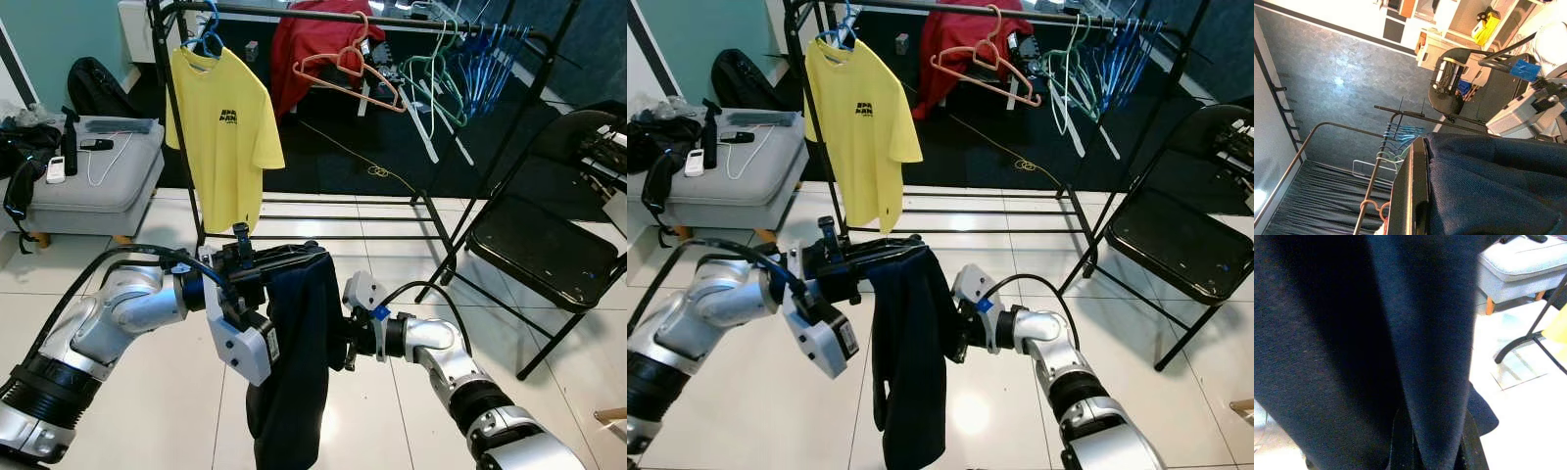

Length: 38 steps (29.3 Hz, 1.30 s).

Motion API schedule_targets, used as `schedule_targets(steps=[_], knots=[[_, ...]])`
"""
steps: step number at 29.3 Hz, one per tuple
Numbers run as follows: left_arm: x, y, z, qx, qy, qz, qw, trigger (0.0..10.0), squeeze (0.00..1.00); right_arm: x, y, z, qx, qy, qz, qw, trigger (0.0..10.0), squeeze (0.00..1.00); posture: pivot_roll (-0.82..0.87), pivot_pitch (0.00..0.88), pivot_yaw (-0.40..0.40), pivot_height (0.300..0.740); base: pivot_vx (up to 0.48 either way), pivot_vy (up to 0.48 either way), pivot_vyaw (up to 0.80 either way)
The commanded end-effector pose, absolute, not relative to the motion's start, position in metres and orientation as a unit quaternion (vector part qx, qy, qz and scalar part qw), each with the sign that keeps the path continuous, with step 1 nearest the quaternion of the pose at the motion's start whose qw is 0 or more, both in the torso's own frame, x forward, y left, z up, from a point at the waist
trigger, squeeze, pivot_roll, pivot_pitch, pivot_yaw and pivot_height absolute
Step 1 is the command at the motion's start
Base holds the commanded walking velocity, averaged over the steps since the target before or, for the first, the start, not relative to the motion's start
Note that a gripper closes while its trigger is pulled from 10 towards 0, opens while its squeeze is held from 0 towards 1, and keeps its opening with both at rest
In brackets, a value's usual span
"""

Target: Hang hanger

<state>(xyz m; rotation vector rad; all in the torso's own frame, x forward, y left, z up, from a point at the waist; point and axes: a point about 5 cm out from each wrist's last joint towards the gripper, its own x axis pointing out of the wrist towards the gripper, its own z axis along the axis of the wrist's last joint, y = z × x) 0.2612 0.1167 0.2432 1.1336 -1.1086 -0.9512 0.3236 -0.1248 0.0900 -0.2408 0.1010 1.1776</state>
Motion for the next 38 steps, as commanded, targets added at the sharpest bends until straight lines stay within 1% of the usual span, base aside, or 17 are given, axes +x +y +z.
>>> schedule_targets(steps=[1, 5, 6, 8, 9, 10, 11, 12, 13, 14, 15, 20, 21, 24, 25, 27, 38], knots=[[0.259, 0.116, 0.249, 0.489, -0.493, -0.413, 0.59, 10.0, 0.0, 0.323, -0.13, 0.087, -0.102, 0.049, 0.54, 0.834, 0.0, 0.0, -0.01, 0.147, -0.06, 0.74, 0.0, 0.0, 0.0], [0.259, 0.116, 0.249, 0.489, -0.492, -0.413, 0.59, 10.0, 0.0, 0.324, -0.131, 0.089, -0.099, 0.042, 0.534, 0.839, 0.0, 0.0, -0.01, 0.148, -0.059, 0.74, 0.0, 0.0, 0.0], [0.264, 0.118, 0.247, 0.498, -0.477, -0.408, 0.598, 10.0, 0.0, 0.327, -0.133, 0.093, -0.084, 0.025, 0.513, 0.854, 0.0, 0.0, 0.0, 0.149, -0.058, 0.74, 0.0, 0.0, 0.0], [0.264, 0.118, 0.247, 0.498, -0.477, -0.408, 0.598, 10.0, 0.0, 0.327, -0.133, 0.093, -0.084, 0.025, 0.513, 0.854, 0.0, 0.0, 0.0, 0.149, -0.058, 0.74, 0.0, 0.0, 0.0], [0.272, 0.122, 0.244, 0.518, -0.457, -0.388, 0.611, 10.0, 0.0, 0.334, -0.137, 0.102, -0.057, -0.001, 0.476, 0.878, 0.0, 0.0, 0.0, 0.149, -0.053, 0.74, 0.0, 0.0, 0.0], [0.282, 0.129, 0.24, 0.538, -0.423, -0.36, 0.634, 10.0, 0.0, 0.344, -0.145, 0.117, -0.022, -0.041, 0.42, 0.906, 0.0, 0.0, -0.01, 0.148, -0.048, 0.74, 0.0, 0.0, 0.0], [0.282, 0.129, 0.24, 0.538, -0.423, -0.36, 0.634, 10.0, 0.0, 0.344, -0.145, 0.117, -0.022, -0.041, 0.42, 0.906, 0.0, 0.0, -0.01, 0.148, -0.048, 0.74, 0.0, 0.0, 0.0], [0.291, 0.137, 0.233, 0.552, -0.386, -0.338, 0.658, 10.0, 0.0, 0.352, -0.153, 0.131, 0.009, -0.078, 0.368, 0.927, 0.0, 0.0, -0.01, 0.148, -0.043, 0.74, 0.0, 0.0, 0.0], [0.296, 0.142, 0.229, 0.558, -0.363, -0.324, 0.672, 10.0, 0.0, 0.356, -0.159, 0.14, 0.027, -0.099, 0.338, 0.936, 0.0, 0.0, -0.01, 0.148, -0.042, 0.74, 0.0, 0.0, 0.0], [0.296, 0.142, 0.229, 0.558, -0.363, -0.324, 0.672, 10.0, 0.0, 0.356, -0.159, 0.14, 0.027, -0.099, 0.338, 0.936, 0.0, 0.0, -0.01, 0.148, -0.042, 0.74, 0.0, 0.0, 0.0], [0.299, 0.147, 0.223, 0.56, -0.336, -0.313, 0.689, 10.0, 0.0, 0.359, -0.165, 0.151, 0.046, -0.127, 0.309, 0.941, 0.0, 0.0, -0.01, 0.149, -0.04, 0.74, 0.0, 0.0, 0.0], [0.303, 0.154, 0.216, 0.557, -0.304, -0.293, 0.715, 10.0, 0.0, 0.362, -0.171, 0.168, 0.067, -0.17, 0.285, 0.941, 0.0, 0.0, -0.01, 0.151, -0.037, 0.74, 0.0, 0.0, 0.0], [0.307, 0.16, 0.21, 0.55, -0.278, -0.276, 0.737, 10.0, 0.0, 0.362, -0.17, 0.178, 0.069, -0.193, 0.281, 0.938, 0.0, 0.0, -0.01, 0.15, -0.037, 0.74, 0.0, 0.0, 0.0], [0.31, 0.163, 0.207, 0.546, -0.261, -0.265, 0.751, 10.0, 0.0, 0.362, -0.169, 0.184, 0.069, -0.206, 0.281, 0.935, 0.0, 0.0, -0.01, 0.15, -0.037, 0.74, 0.0, 0.0, 0.0], [0.313, 0.168, 0.205, 0.537, -0.245, -0.245, 0.769, 10.0, 0.0, 0.361, -0.165, 0.191, 0.062, -0.221, 0.288, 0.93, 0.0, 0.0, -0.01, 0.148, -0.035, 0.74, 0.0, 0.0, 0.0], [0.315, 0.171, 0.204, 0.531, -0.237, -0.233, 0.78, 10.0, 0.0, 0.36, -0.162, 0.194, 0.058, -0.229, 0.293, 0.926, 0.0, 0.0, -0.01, 0.148, -0.034, 0.74, 0.0, 0.0, 0.0], [0.323, 0.166, 0.209, 0.507, -0.233, -0.204, 0.804, 10.0, 0.0, 0.357, -0.151, 0.197, 0.047, -0.231, 0.307, 0.922, 0.0, 0.0, -0.01, 0.143, -0.03, 0.74, 0.0, 0.0, 0.0]])
